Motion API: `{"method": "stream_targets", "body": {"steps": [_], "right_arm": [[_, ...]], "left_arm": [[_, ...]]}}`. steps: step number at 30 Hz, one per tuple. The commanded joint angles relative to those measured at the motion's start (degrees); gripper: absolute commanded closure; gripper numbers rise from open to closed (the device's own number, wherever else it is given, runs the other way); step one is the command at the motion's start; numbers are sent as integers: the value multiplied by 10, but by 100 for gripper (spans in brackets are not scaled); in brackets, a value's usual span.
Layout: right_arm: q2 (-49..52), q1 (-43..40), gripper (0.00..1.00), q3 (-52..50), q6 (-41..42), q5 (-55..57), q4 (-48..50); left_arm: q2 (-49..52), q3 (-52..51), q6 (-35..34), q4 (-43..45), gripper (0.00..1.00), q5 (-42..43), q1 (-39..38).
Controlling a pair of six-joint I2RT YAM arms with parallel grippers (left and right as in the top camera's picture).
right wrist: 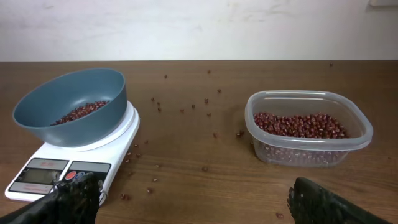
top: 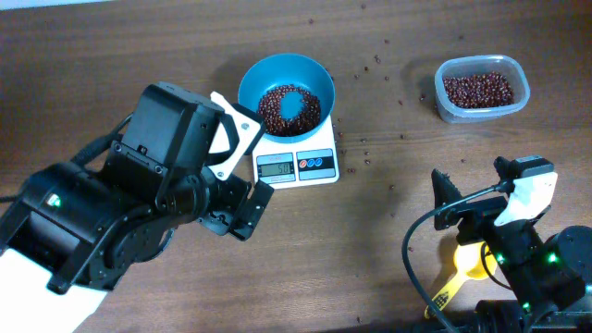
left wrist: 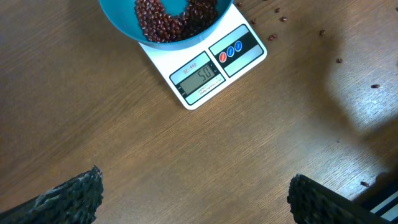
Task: Scoop item into bowl and weigh 50g on scale
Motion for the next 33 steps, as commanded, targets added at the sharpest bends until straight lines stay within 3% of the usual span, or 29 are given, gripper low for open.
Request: {"method": "stream_targets", "body": {"steps": [1,11,16,33], "right_arm": [[-7,4,1,-6,0,10,-7],[-7,15,1,-10,-44,14,-6],[-7,16,1,-72,-45,11,75],[-7,15,1,-72,-45,11,76]], "left_arm": [[-2,7,5,1,1,-3,2],[-2,7,5,1,1,-3,2],[-2,7,5,1,1,-3,2],[-2,7,5,1,1,-3,2]]}}
